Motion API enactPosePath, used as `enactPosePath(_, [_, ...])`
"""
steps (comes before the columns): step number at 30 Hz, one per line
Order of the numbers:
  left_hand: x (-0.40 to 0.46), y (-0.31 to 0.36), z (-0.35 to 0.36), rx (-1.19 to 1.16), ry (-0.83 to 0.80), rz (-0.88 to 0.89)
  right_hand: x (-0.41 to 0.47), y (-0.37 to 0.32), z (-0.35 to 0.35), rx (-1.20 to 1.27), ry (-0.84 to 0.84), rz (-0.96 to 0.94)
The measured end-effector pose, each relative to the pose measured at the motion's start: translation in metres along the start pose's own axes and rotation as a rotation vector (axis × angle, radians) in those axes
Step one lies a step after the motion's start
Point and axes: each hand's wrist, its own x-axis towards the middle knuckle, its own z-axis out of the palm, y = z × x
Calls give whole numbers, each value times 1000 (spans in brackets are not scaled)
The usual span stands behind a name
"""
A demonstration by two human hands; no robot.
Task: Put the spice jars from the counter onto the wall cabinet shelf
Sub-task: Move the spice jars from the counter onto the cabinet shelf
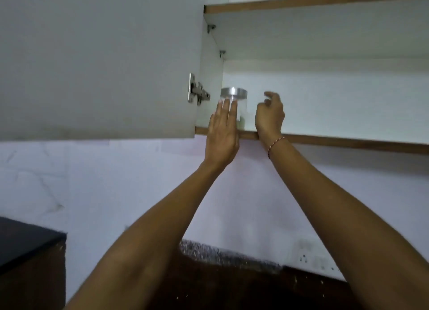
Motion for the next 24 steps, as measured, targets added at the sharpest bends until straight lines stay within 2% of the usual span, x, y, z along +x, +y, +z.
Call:
enactPosePath(2, [-40, 10, 1, -85, 34, -9, -43, 6, -11, 45, 94, -151])
enactPosePath(4, [-94, 19, 5, -216, 24, -111, -97, 31, -24, -18, 105, -290])
enactPosePath(6, [-159, 25, 9, -272, -76, -224, -155, 70, -41, -128, 56, -301])
enactPosePath(12, [-346, 34, 0, -290, -514, -395, -329, 184, -110, -473, -257, 72])
enactPosePath(17, [-457, 53, -21, -322, -839, -580, -434, 217, -169, -587, -504, 270])
enactPosePath(19, [-491, 65, -31, -321, -949, -560, -467, 221, -191, -626, -588, 301])
enactPosePath(22, [-536, 80, -50, -282, -1057, -385, -508, 223, -221, -657, -700, 402])
enactPosePath(24, [-558, 85, -59, -300, -1121, -406, -528, 226, -236, -655, -784, 488])
